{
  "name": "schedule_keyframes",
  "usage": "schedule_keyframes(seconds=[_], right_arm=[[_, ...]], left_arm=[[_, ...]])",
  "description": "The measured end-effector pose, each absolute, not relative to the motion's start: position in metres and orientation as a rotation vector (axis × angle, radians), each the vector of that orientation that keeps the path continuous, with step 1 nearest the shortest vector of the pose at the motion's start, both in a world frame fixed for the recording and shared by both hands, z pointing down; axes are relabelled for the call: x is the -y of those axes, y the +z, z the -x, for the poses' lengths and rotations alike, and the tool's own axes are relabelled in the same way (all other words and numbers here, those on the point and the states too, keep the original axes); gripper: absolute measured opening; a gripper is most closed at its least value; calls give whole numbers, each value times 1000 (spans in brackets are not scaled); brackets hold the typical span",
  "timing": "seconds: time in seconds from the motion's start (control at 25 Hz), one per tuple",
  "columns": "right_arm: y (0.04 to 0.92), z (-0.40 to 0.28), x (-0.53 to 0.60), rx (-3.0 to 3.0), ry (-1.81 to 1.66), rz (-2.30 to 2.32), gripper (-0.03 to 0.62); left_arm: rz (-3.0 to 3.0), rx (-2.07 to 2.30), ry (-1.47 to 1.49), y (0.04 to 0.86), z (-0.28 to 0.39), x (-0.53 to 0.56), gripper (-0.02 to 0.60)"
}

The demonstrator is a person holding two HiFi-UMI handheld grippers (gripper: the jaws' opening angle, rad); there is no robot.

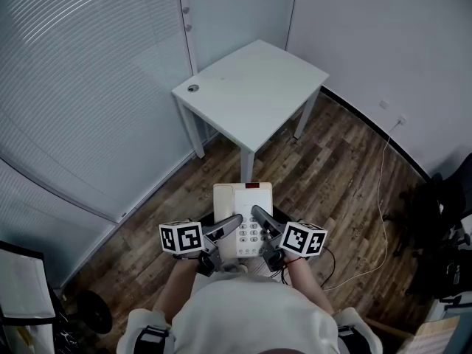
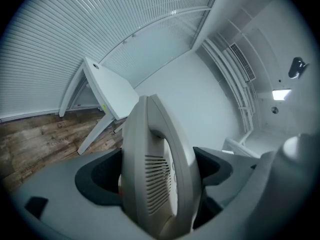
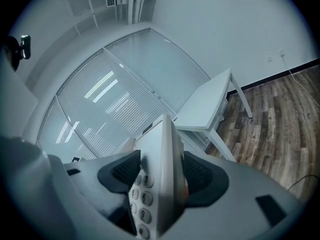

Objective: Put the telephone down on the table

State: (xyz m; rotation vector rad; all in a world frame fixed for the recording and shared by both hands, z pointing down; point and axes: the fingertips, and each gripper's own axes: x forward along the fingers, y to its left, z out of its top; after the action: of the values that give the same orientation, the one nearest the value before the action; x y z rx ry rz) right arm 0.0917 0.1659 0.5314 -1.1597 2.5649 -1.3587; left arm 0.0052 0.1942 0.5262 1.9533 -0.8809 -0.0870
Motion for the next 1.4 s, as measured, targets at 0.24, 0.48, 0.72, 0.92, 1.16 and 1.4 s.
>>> schedule_keyframes(seconds=[0.24, 0.48, 0.72, 0.92, 1.16, 1.4], right_arm=[[535, -91, -141, -2565, -1361, 1171, 282], [540, -94, -105, -2559, -1356, 1206, 282], [532, -89, -56, -2557, -1320, 1243, 282], [525, -87, -20, -2545, -1306, 1263, 282], [521, -78, 26, -2533, -1301, 1277, 282], [524, -64, 68, -2536, -1324, 1280, 282]], left_arm=[[-1952, 875, -81, 530, -5, -169, 420], [-1953, 844, -79, 536, -7, -132, 420], [-1976, 820, -99, 530, -2, -81, 420], [-1989, 804, -99, 524, 2, -43, 420], [-1997, 793, -88, 519, 10, 4, 420], [-1976, 785, -83, 523, 24, 46, 420]])
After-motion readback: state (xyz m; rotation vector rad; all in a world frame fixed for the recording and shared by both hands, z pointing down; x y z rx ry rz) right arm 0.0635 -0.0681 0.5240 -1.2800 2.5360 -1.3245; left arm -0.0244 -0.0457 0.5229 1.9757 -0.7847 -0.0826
